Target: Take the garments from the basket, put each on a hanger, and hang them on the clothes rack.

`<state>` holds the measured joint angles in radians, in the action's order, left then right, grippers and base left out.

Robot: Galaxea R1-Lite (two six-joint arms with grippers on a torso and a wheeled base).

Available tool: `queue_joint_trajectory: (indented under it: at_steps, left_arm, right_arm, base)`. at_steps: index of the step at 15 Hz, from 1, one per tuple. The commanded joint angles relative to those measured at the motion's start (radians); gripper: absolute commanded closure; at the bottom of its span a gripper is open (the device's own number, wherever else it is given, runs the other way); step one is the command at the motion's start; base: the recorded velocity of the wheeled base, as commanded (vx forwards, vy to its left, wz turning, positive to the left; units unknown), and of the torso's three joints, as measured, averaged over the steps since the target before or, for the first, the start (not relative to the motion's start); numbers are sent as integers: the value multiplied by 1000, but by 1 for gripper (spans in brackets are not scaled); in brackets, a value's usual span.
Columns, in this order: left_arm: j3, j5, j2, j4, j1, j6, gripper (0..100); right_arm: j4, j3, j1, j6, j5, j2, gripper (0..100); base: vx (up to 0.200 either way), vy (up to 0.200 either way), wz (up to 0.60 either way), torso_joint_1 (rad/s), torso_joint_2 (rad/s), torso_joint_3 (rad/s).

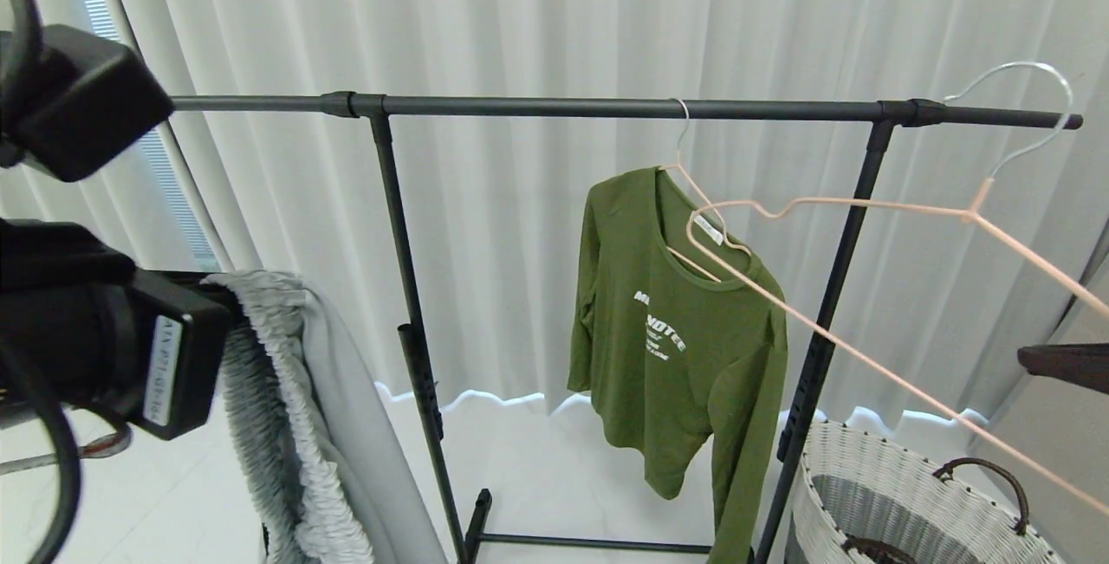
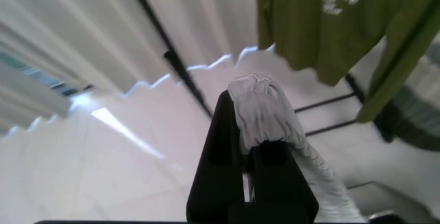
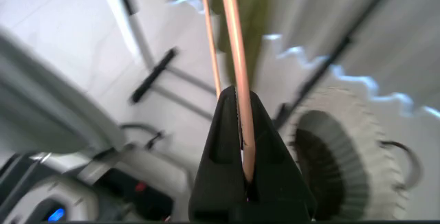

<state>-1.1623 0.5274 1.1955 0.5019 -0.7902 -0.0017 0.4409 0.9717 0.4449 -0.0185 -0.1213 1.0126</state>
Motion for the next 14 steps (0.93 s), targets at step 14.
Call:
queue_joint_trajectory:
  at_steps: [14]
  left_arm:
    - [-39,-21,276,-195,105,-270,100]
  right_arm:
    - [-145,-156,598,-253,2,44,100]
  base:
    - [0,0,0,0,0,0]
